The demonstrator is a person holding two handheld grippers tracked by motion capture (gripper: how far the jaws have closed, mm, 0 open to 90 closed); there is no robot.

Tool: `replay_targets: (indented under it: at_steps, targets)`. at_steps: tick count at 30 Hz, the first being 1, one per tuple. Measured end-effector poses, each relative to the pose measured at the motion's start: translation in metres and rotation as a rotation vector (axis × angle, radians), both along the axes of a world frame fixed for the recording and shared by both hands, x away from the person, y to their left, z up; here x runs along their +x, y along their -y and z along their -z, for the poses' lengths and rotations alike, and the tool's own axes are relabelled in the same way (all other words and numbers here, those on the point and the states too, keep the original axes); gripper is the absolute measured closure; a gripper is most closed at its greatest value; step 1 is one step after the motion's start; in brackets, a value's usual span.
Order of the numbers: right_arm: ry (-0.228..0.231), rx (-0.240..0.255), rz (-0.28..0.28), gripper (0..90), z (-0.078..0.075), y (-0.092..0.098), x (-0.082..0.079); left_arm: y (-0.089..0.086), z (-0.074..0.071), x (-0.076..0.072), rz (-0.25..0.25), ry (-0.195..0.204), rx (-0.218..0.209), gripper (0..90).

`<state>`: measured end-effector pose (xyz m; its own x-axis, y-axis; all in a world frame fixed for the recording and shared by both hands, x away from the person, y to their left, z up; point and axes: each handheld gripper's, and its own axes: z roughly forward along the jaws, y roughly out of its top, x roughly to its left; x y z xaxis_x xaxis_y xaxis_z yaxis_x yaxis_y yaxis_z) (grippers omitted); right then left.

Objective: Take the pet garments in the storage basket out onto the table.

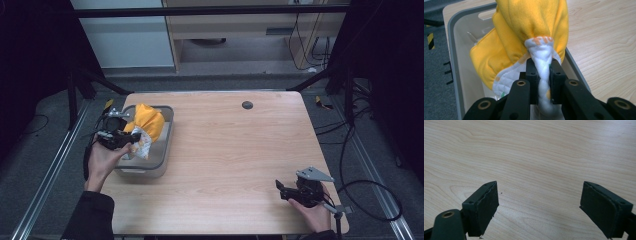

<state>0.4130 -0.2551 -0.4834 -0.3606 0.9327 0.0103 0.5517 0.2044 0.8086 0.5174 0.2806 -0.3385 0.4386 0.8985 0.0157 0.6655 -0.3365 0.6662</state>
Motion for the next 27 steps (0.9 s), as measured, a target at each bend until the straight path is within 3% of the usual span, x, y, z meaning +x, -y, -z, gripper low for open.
replay_targets:
  at_steps: [10,27]
  targets:
    - [-0.003,0.005,0.003,14.8,0.000,0.000,0.000,0.005,-0.013,-0.009,0.035,0.028,-0.002,81.0]
    - [0.004,0.001,0.002,14.6,0.000,0.000,-0.001,0.031,-0.032,-0.025,0.168,0.043,0.005,81.0]
